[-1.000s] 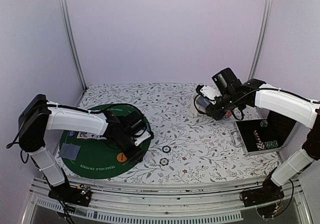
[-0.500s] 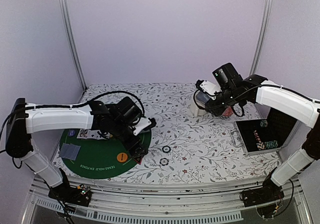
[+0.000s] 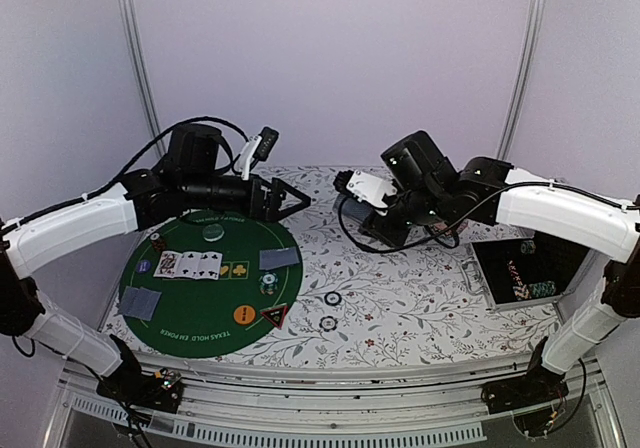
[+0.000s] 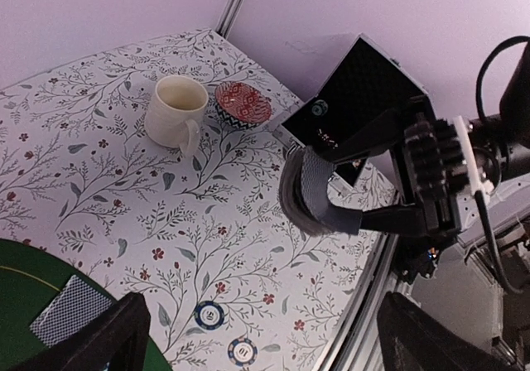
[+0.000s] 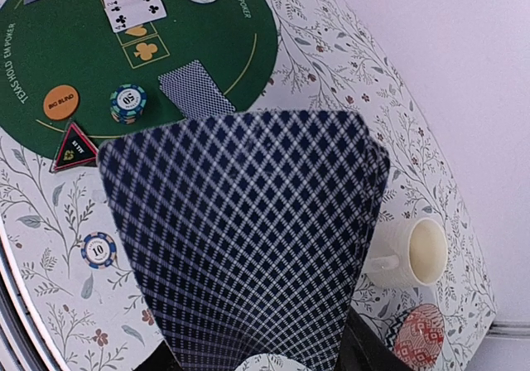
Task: Distribute texas hold em gaming equipment
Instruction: Place the all-in button in the big blind area, then pick up the poker card from the face-down deck piles.
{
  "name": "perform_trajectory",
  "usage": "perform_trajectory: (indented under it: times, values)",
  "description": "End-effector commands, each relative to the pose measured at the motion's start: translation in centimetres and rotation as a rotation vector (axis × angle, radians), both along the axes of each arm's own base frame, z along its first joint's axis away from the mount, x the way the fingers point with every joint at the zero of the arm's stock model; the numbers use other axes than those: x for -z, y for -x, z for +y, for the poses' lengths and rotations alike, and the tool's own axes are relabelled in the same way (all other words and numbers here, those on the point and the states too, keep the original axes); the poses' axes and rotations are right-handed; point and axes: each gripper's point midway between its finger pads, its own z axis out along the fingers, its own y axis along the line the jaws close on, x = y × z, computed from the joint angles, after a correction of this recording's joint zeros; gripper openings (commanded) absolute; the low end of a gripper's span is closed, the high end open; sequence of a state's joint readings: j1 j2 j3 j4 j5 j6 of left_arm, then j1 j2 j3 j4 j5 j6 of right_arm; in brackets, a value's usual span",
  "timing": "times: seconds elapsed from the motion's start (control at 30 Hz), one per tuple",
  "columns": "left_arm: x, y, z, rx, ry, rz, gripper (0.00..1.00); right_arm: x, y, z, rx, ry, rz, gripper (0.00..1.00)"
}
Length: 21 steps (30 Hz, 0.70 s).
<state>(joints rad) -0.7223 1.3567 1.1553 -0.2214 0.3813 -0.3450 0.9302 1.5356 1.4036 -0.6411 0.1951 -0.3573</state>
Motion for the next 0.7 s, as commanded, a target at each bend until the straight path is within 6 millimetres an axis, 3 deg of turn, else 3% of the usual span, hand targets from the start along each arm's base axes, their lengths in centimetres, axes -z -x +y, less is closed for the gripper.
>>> perform_trajectory:
  times: [0.0, 0.33, 0.5, 0.67]
  values:
    - [-1.0, -0.5, -0.6, 0.025, 0.084, 0.07, 0.98, -1.0, 0.4, 3.2, -0.066, -0.02, -0.053, 0.47]
    - [2.0, -0.7, -0.6, 0.059, 0.018, 0.134, 0.84, 0.3, 1.7, 6.4, -0.133, 0.048, -0.077, 0.46]
    - [4.1, -1.1, -0.6, 0.049, -0.035, 0.167, 0.78, -0.1, 2.4, 7.7, -0.165, 0.038, -0.096, 0.47]
    - [5.0, -1.4, -0.5, 0.034, -0.059, 0.169, 0.77, -0.3, 2.8, 8.5, -0.188, 0.039, -0.106, 0.47]
